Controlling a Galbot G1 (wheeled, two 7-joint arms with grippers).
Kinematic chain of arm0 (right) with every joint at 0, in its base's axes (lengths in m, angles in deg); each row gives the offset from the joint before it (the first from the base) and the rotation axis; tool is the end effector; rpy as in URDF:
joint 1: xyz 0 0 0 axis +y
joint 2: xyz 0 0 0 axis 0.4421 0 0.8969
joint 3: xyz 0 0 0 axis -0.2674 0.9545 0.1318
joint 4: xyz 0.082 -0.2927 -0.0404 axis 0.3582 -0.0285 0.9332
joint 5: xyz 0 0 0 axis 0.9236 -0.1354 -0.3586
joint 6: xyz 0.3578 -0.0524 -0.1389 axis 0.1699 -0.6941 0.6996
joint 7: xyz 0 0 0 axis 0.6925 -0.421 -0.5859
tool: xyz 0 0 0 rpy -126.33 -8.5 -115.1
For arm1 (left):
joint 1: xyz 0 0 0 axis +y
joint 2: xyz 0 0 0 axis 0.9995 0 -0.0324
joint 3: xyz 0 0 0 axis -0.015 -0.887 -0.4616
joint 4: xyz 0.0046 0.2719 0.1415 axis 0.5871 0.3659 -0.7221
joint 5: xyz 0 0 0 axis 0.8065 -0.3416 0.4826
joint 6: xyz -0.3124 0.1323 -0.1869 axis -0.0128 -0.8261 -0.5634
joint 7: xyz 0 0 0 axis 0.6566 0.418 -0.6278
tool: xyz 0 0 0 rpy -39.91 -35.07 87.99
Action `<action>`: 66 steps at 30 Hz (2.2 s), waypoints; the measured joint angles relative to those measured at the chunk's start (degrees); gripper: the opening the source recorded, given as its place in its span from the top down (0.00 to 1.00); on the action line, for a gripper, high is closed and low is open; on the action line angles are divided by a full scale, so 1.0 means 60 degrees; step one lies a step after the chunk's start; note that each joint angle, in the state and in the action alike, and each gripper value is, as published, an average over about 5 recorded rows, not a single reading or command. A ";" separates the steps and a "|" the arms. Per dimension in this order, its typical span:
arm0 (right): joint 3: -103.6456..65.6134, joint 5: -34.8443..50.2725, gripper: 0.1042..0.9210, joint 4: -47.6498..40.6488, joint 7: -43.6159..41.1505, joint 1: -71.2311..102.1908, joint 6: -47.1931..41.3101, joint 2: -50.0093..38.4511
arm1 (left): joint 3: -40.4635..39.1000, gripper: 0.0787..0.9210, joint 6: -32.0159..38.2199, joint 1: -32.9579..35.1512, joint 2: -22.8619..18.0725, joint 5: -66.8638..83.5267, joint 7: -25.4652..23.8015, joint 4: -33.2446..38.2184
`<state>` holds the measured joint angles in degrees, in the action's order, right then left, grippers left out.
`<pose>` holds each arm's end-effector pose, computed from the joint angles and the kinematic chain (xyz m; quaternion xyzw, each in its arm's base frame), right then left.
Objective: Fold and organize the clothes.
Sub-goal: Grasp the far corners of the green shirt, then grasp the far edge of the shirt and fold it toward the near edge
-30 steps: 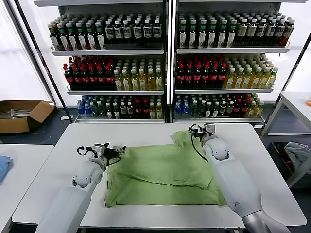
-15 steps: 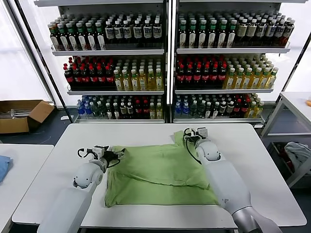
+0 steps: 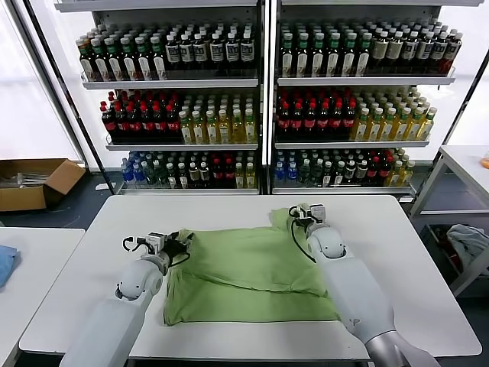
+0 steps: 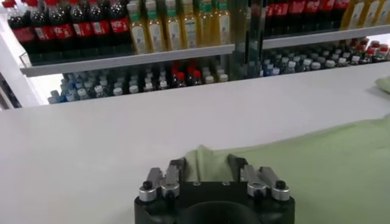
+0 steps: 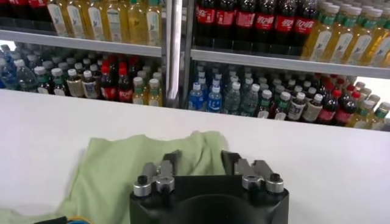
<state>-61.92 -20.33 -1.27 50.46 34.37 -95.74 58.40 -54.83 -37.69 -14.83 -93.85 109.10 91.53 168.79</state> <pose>0.5230 0.0115 -0.2753 0.0274 -0.9581 0.0581 0.2790 0.4410 0.0385 -0.2797 -0.0788 -0.9535 -0.0507 0.2863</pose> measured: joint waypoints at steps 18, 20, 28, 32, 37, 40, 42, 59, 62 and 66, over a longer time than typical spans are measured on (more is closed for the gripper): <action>-0.0453 0.0455 1.00 0.1758 0.0020 0.0936 0.0269 -0.0328 | 0.0148 0.99 0.0620 0.0234 -0.0102 0.0080 -0.0040 0.0490; -0.0523 0.0491 1.00 0.2093 0.0045 0.1056 0.0351 -0.0338 | 0.0198 0.99 0.0790 0.0292 -0.0085 0.0113 -0.0045 0.0667; -0.0738 0.0579 1.00 0.3578 0.0259 0.1602 0.0468 -0.0522 | 0.0375 0.99 0.1199 0.0606 0.0062 0.0079 -0.0024 0.1471; -0.0912 0.0558 1.00 0.4382 0.0413 0.2059 0.0451 -0.0671 | 0.0496 0.99 0.1288 0.0881 0.0155 0.0001 0.0005 0.1862; -0.1271 0.0351 1.00 0.5305 0.0586 0.2894 0.0428 -0.0765 | 0.0669 0.99 0.1425 0.1376 0.0204 -0.0139 0.0038 0.2324; -0.1522 0.0221 1.00 0.5814 0.0687 0.3488 0.0405 -0.0800 | 0.0762 0.99 0.1494 0.1719 0.0187 -0.0232 0.0050 0.2574; -0.1681 0.0144 1.00 0.6132 0.0748 0.3889 0.0385 -0.0799 | 0.0811 0.99 0.1534 0.1944 0.0184 -0.0301 0.0064 0.2728; -0.2469 -0.0535 1.00 0.7660 0.1151 0.6524 0.0263 -0.0740 | 0.1286 0.99 0.1731 0.3725 0.0197 -0.0775 0.0098 0.3718; -0.2520 -0.0609 1.00 0.7741 0.1204 0.6832 0.0255 -0.0703 | 0.1333 0.99 0.1776 0.3998 0.0160 -0.0866 0.0072 0.3821; -0.2557 -0.0731 1.00 0.7881 0.1241 0.7194 0.0260 -0.0658 | 0.1393 0.99 0.1851 0.4340 0.0121 -0.1001 0.0030 0.3904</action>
<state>-77.26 -24.71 46.01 57.91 77.53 -94.18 54.45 -46.47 -26.59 11.21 -93.12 103.10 91.72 192.22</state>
